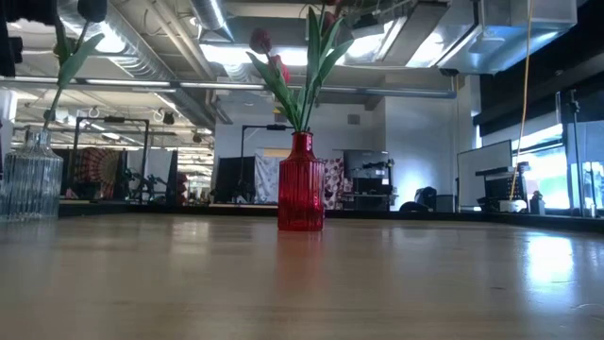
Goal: Sort flowers into vase by color
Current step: Put the left black flower into the transparent vase
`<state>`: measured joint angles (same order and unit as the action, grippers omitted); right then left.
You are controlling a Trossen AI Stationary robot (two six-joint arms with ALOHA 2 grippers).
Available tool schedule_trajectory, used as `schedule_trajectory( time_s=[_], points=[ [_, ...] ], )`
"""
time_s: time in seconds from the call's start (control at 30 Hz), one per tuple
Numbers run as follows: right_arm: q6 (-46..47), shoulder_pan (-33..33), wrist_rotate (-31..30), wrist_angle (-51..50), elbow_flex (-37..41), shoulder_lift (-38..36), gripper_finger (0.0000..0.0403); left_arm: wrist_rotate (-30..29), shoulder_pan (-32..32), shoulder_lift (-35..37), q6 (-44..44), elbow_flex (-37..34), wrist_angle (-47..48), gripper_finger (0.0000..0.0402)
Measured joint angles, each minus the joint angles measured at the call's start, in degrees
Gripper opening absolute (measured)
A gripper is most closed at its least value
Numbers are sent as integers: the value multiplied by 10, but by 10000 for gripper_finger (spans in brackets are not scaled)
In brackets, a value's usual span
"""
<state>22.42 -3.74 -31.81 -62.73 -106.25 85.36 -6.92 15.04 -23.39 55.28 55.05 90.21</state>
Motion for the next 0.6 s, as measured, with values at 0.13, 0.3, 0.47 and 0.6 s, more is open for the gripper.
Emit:
schedule_trajectory(
  time_s=[0.13, 0.3, 0.47, 0.6],
  points=[
    [27, -19, 50, -87, 0, 12, 345, 2, 0, -31, 6, -27, 0, 188],
    [84, -86, 35, -166, 0, 10, 344, -53, 0, -83, -24, -45, -2, 188],
    [129, -160, 8, -179, 0, 9, 344, -36, 0, -114, -48, -71, -2, 188],
    [165, -208, -11, -180, 0, 12, 344, -64, 0, -114, -58, -81, -1, 188]
  ],
)
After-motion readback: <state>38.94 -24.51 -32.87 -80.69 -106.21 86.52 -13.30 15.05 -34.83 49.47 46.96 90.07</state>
